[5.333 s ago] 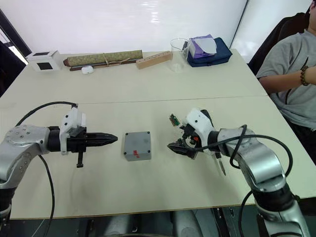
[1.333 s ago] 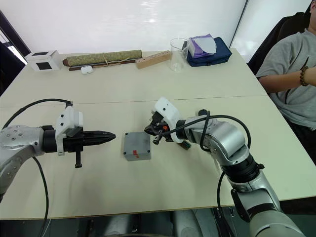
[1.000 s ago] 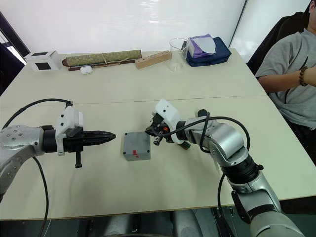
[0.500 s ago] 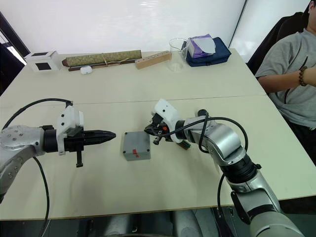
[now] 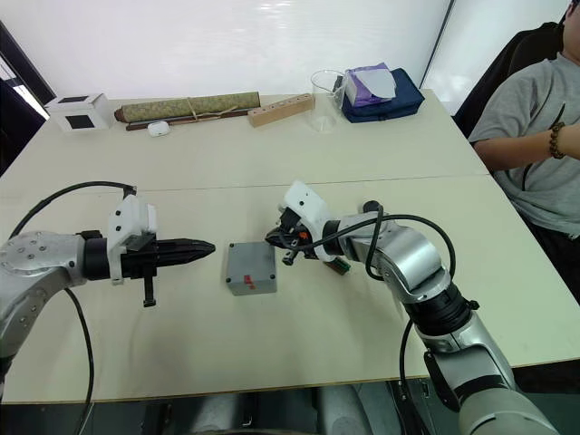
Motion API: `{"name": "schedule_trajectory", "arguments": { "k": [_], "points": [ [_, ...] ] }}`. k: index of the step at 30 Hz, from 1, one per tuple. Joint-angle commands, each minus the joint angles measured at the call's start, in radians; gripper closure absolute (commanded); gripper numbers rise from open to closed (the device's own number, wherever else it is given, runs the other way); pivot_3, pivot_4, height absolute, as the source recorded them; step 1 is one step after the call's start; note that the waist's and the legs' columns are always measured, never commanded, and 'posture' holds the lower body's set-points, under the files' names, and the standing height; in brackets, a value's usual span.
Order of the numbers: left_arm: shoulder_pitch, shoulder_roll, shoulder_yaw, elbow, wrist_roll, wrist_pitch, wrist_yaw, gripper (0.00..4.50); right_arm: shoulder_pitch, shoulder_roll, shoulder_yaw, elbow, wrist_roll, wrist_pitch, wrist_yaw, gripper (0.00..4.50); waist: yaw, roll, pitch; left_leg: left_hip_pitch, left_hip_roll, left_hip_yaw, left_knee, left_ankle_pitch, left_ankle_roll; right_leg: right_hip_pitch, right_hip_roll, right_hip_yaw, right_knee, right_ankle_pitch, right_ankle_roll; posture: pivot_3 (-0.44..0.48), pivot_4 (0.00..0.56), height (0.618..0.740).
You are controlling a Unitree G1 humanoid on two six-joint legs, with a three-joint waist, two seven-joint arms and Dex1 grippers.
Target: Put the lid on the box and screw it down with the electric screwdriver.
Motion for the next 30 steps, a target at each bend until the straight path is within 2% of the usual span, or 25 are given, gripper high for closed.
{"name": "schedule_trajectory", "arguments": {
  "k": [1, 18, 28, 29, 30],
  "points": [
    [-0.020, -0.002, -0.007, -0.012, 0.012, -0.022, -0.001, 4.50, 0.006, -0.015, 0.020, 0.029, -0.023, 0.012, 0.007, 4.46, 0.000, 0.000, 0.000, 0.000, 0.000, 0.000, 0.000, 0.000, 0.000, 0.000, 0.000, 0.000, 0.000, 0.000, 0.000, 0.000, 0.150, 0.736],
    [-0.047, -0.020, -0.034, 0.012, 0.033, -0.044, -0.001, 4.50, -0.022, -0.036, 0.013, 0.040, -0.050, -0.005, 0.040, 4.46, 0.001, 0.000, 0.000, 0.000, 0.000, 0.000, 0.000, 0.000, 0.000, 0.000, 0.000, 0.000, 0.000, 0.000, 0.000, 0.000, 0.150, 0.736],
    [-0.042, -0.035, -0.033, 0.002, 0.039, -0.042, 0.004, 4.50, -0.002, -0.006, 0.023, 0.015, -0.026, 0.032, 0.042, 4.46, 0.001, 0.000, 0.000, 0.000, 0.000, 0.000, 0.000, 0.000, 0.000, 0.000, 0.000, 0.000, 0.000, 0.000, 0.000, 0.000, 0.150, 0.736],
    [-0.044, -0.035, -0.034, 0.003, 0.039, -0.042, 0.003, 4.50, 0.000, -0.003, 0.023, 0.006, -0.020, 0.039, 0.045, 3.95, 0.001, 0.000, 0.000, 0.000, 0.000, 0.000, 0.000, 0.000, 0.000, 0.000, 0.000, 0.000, 0.000, 0.000, 0.000, 0.000, 0.150, 0.736],
    [-0.041, -0.036, -0.033, 0.001, 0.040, -0.043, 0.002, 4.50, 0.004, -0.002, 0.023, -0.003, -0.016, 0.045, 0.046, 3.81, 0.001, 0.000, 0.000, 0.000, 0.000, 0.000, 0.000, 0.000, 0.000, 0.000, 0.000, 0.000, 0.000, 0.000, 0.000, 0.000, 0.150, 0.736]
  ]
}}
